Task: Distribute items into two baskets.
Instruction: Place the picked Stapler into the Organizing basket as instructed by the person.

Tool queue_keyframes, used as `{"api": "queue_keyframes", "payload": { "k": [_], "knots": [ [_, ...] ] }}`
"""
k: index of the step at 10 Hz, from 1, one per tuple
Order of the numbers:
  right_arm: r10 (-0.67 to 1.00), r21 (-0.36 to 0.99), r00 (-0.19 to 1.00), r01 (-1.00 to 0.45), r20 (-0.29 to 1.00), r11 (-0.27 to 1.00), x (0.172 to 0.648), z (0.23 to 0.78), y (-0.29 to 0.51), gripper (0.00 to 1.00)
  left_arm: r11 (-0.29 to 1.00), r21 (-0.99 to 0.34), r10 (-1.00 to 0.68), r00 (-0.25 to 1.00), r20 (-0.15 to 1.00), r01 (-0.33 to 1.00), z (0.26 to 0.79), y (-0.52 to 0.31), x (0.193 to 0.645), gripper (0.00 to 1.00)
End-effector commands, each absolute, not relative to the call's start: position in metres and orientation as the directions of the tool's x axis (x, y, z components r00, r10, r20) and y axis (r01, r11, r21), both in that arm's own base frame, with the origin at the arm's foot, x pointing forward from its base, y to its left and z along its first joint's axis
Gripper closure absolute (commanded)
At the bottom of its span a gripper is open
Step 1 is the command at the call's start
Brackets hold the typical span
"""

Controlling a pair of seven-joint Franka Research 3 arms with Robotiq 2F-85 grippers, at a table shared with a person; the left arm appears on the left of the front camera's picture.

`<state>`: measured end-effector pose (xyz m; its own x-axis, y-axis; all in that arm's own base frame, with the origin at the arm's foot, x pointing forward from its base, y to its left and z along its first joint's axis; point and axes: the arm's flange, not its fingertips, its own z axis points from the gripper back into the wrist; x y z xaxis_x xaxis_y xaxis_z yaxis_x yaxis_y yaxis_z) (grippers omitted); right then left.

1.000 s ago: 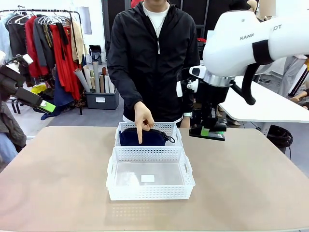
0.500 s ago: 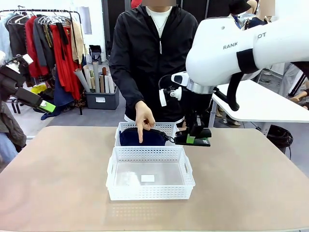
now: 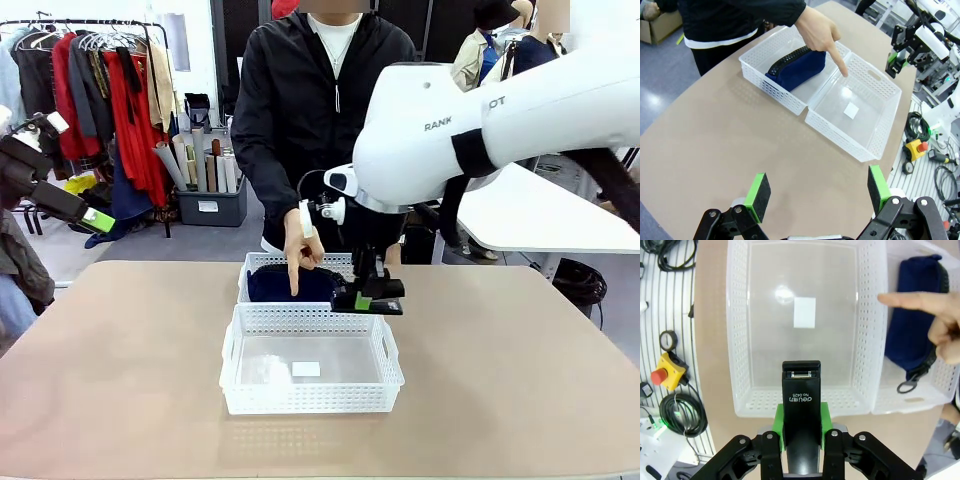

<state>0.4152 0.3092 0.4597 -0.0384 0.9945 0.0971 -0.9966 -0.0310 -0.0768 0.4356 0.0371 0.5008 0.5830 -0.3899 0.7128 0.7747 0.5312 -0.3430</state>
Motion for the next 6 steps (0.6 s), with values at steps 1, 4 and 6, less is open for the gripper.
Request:
{"api": "queue_keyframes", "payload": {
  "k": [1, 4, 6],
  "knots": [
    [0.983, -0.073, -0.101, -0.993, 0.151, -0.091, 0.420, 0.460, 0.325, 1.00, 0.532, -0.337, -0.402, 0.582, 0.707, 0.777, 0.501, 0.038, 0.433, 0.00],
    [0.976, -0.074, -0.158, -0.986, 0.147, -0.148, 0.413, 0.450, 0.350, 1.00, 0.532, -0.337, -0.402, 0.582, 0.707, 0.777, 0.501, 0.038, 0.433, 0.00],
    [0.973, -0.060, -0.181, -0.983, 0.141, -0.174, 0.412, 0.439, 0.368, 1.00, 0.532, -0.337, -0.402, 0.582, 0.707, 0.777, 0.501, 0.038, 0.433, 0.00]
  ]
}}
